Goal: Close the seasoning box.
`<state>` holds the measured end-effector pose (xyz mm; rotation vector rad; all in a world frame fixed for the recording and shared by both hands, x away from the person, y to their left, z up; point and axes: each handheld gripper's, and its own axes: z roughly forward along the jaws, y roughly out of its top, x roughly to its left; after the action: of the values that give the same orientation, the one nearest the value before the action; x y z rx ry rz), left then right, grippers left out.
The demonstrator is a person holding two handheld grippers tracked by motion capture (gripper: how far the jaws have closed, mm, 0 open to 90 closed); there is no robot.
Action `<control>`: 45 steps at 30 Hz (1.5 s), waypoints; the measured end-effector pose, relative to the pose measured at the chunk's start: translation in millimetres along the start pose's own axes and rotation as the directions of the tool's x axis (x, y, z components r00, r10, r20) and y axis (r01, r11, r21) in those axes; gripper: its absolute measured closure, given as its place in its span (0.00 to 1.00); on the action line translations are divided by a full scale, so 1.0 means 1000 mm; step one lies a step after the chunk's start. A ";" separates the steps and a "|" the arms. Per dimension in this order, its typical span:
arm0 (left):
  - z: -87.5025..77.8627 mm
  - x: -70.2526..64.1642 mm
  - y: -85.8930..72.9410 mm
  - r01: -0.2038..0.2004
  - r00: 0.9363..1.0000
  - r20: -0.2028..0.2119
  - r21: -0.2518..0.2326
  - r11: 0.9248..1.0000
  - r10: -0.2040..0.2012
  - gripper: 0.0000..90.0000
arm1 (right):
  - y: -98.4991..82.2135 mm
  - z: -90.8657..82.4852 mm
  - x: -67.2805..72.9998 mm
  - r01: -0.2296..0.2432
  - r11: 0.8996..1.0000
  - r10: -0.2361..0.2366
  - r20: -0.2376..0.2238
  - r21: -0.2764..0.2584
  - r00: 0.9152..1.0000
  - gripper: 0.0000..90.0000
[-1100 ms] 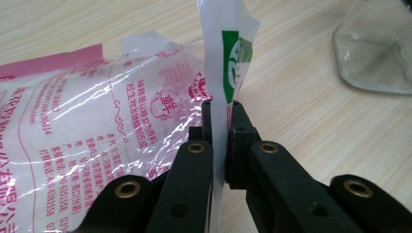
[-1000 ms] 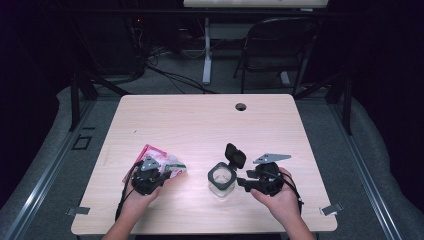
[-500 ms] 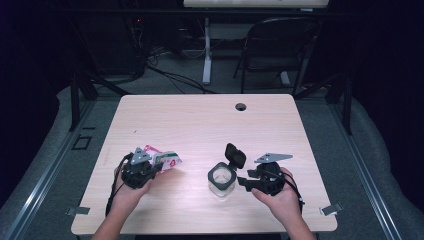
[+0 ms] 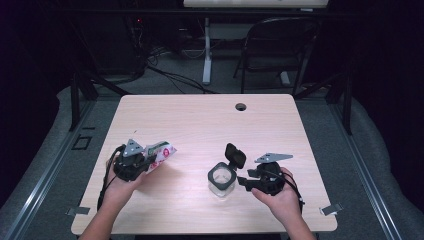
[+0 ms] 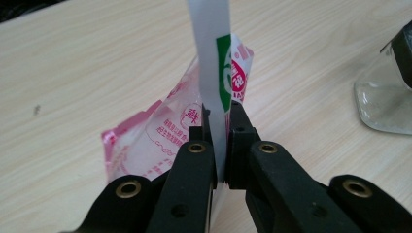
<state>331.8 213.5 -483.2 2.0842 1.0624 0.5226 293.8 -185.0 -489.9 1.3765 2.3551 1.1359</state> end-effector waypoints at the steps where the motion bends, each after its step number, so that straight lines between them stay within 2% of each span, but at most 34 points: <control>1: -0.005 0.002 0.005 -0.009 1.000 -0.013 -0.003 1.000 0.009 1.00 | 0.000 0.000 0.000 -0.001 1.000 0.001 -0.003 -0.002 1.000 0.55; 8: -0.018 0.009 0.019 -0.027 0.999 -0.045 -0.016 1.000 0.026 1.00 | 0.000 -0.002 0.000 -0.005 1.000 0.005 0.001 -0.003 1.000 0.55; 11: -0.026 0.013 0.025 -0.027 0.997 -0.073 -0.040 0.999 0.024 1.00 | 0.001 -0.002 0.000 -0.007 1.000 0.007 0.001 -0.003 1.000 0.55; 18: -0.041 0.015 0.038 -0.046 0.994 -0.103 -0.067 0.997 0.038 1.00 | 0.001 -0.002 -0.001 -0.004 1.000 0.004 -0.001 -0.005 1.000 0.55; 22: -0.048 0.013 0.045 -0.058 0.994 -0.093 -0.083 0.995 0.051 1.00 | 0.001 -0.002 -0.002 0.000 1.000 0.000 -0.001 -0.009 1.000 0.55; 25: -0.048 0.005 0.050 -0.060 0.997 -0.054 -0.103 0.993 0.055 1.00 | 0.001 -0.002 -0.002 -0.003 1.000 0.003 0.000 -0.017 1.000 0.55; 27: -0.047 0.003 0.051 -0.066 0.997 -0.048 -0.102 0.993 0.061 1.00 | 0.001 -0.002 -0.001 -0.006 1.000 0.006 -0.004 -0.016 1.000 0.55; 31: -0.041 -0.007 0.056 -0.076 0.997 -0.019 -0.110 0.991 0.074 1.00 | 0.002 -0.003 -0.002 -0.007 1.000 0.007 -0.004 -0.017 1.000 0.55; 36: -0.034 -0.017 0.062 -0.088 0.996 -0.002 -0.109 0.990 0.088 1.00 | 0.002 -0.004 -0.002 -0.004 1.000 0.004 -0.001 -0.019 1.000 0.55; 45: -0.023 -0.035 0.072 -0.111 0.992 0.046 -0.116 0.987 0.117 1.00 | 0.003 -0.006 -0.004 -0.005 1.000 0.005 0.000 -0.026 1.000 0.55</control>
<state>334.5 166.5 -414.4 2.0555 0.8675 0.5672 294.8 -190.5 -484.9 1.3753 2.3299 1.1633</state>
